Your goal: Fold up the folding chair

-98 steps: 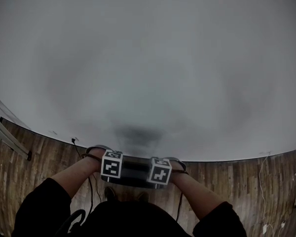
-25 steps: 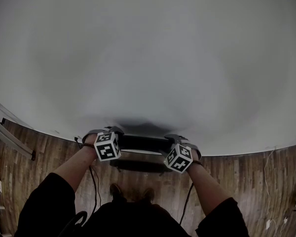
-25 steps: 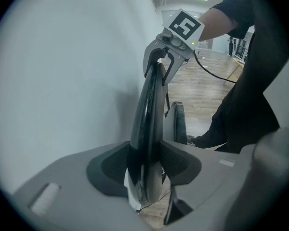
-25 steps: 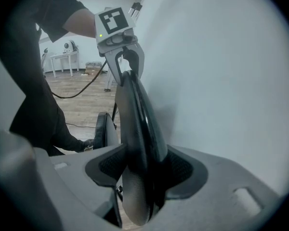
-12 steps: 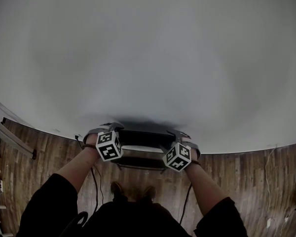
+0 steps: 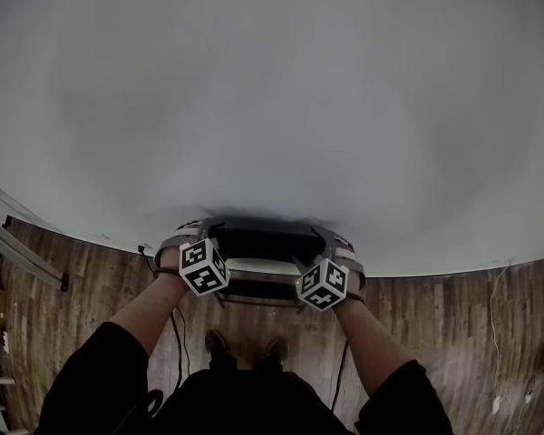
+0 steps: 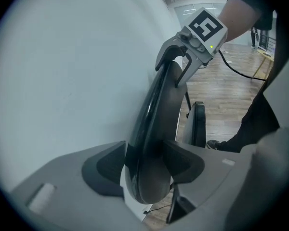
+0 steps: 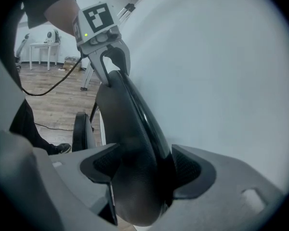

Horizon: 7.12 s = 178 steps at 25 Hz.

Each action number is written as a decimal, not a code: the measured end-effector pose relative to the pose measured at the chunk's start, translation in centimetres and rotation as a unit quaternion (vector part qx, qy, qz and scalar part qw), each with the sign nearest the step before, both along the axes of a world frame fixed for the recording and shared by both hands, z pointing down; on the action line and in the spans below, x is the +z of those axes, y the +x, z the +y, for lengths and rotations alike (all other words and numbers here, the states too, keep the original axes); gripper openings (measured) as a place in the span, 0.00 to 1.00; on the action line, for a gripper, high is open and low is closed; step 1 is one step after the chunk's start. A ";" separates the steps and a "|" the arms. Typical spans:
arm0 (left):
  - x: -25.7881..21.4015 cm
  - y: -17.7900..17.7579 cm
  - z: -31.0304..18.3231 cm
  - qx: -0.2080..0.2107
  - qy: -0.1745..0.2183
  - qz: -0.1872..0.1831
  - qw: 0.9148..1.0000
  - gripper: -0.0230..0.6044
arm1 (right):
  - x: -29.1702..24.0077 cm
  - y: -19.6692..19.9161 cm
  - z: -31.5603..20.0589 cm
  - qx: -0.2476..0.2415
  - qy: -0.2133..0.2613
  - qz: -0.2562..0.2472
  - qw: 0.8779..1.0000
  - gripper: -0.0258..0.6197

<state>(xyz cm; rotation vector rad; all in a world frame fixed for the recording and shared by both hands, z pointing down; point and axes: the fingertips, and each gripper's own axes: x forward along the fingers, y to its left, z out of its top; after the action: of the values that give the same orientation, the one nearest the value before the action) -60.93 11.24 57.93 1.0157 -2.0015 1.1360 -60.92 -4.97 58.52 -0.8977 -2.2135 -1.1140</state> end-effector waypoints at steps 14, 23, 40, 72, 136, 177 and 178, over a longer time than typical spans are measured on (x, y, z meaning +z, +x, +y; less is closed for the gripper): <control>0.4 -1.4 0.8 -0.030 -0.006 -0.033 0.999 0.45 | 0.6 -1.8 0.0 0.069 0.022 -0.029 0.997 0.57; 0.2 -2.1 0.9 -0.047 -0.008 -0.056 0.997 0.45 | 0.4 -2.4 -0.4 0.094 0.030 -0.050 0.994 0.59; 0.1 -3.4 0.4 -0.071 -0.026 -0.090 0.993 0.45 | -0.2 -3.7 -1.4 0.137 0.039 -0.097 0.985 0.61; -3.5 1.6 0.7 -0.105 0.025 -0.092 0.990 0.43 | -2.5 0.6 0.1 0.081 -0.037 -0.074 0.993 0.60; -16.4 38.0 -10.7 0.012 0.438 0.015 0.899 0.04 | -17.8 36.9 5.9 -0.020 -0.435 0.017 0.900 0.05; -15.7 35.1 -7.7 -0.051 0.475 0.044 0.877 0.04 | -16.5 34.0 9.1 -0.017 -0.457 0.049 0.888 0.04; -15.6 35.4 -7.7 -0.051 0.475 0.043 0.878 0.04 | -16.5 34.2 9.1 -0.017 -0.457 0.049 0.888 0.04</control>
<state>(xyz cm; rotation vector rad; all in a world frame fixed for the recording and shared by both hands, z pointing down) -25.58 3.53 42.29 1.3366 -2.5231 -0.0423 -26.70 4.17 42.02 -1.3001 -2.6270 0.0614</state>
